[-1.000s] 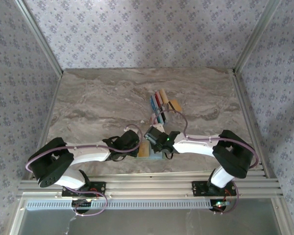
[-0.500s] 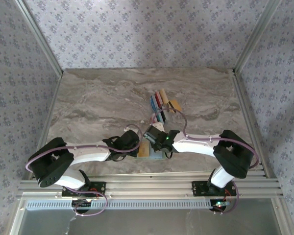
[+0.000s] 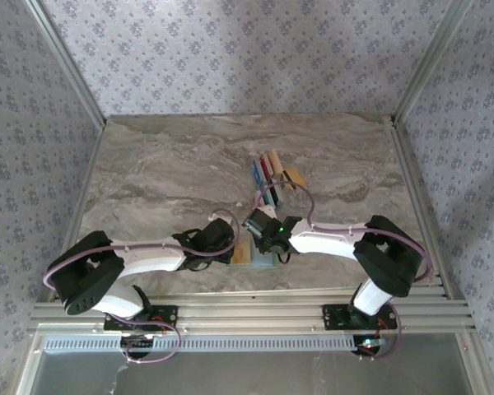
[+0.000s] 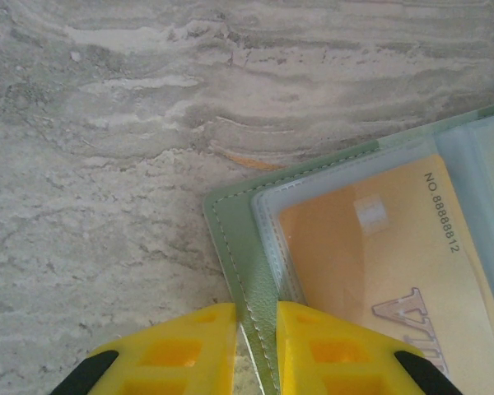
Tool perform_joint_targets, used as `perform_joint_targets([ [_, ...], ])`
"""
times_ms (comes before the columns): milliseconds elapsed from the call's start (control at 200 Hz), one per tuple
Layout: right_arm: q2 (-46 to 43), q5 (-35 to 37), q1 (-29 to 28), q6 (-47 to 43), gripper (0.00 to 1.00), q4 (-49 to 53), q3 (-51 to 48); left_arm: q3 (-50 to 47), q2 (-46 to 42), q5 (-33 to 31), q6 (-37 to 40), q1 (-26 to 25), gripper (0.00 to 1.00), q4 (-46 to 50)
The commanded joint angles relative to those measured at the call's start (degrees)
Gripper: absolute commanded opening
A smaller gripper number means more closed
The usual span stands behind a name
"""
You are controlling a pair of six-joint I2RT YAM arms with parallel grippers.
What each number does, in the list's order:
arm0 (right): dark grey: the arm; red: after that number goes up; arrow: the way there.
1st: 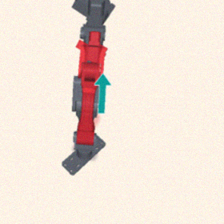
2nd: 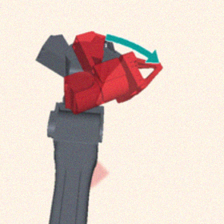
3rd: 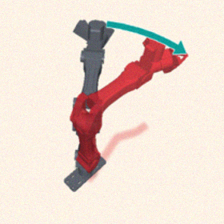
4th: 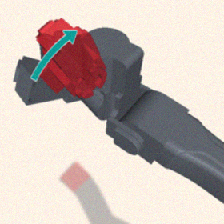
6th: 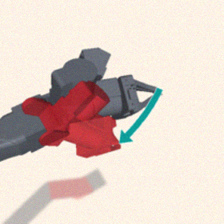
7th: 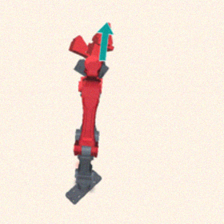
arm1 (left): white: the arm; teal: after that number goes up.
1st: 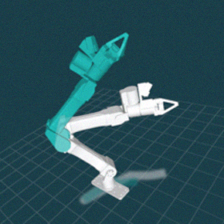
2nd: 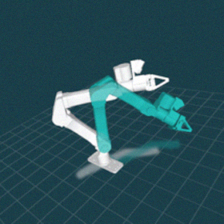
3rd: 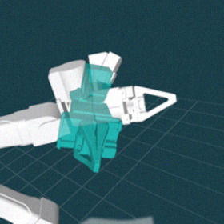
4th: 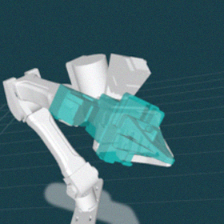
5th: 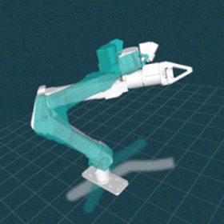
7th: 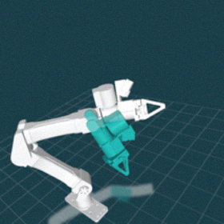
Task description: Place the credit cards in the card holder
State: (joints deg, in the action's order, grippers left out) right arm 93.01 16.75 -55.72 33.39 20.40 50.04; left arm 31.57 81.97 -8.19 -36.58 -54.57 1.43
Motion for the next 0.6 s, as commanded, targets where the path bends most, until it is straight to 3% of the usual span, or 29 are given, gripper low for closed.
perform_joint_targets([
  [0, 1.8, -1.1, 0.4, 0.1, 0.30, -0.3, 0.2, 0.3, 1.6, 1.1, -0.2, -0.6, 0.20, 0.6],
  [120, 1.7, -2.4, 0.6, 0.1, 0.25, -1.6, -0.3, 0.2, 1.5, 1.1, -0.1, -0.6, 0.20, 0.5],
  [330, -2.2, -2.6, 0.2, 0.0, 0.00, -2.0, -0.9, -0.2, 2.7, 1.4, -0.5, -0.6, 0.19, -0.3],
  [595, -4.1, -7.1, 0.2, -0.7, 0.00, -4.3, -0.6, -0.4, 3.0, 1.4, -1.0, -1.3, 0.19, -0.8],
])
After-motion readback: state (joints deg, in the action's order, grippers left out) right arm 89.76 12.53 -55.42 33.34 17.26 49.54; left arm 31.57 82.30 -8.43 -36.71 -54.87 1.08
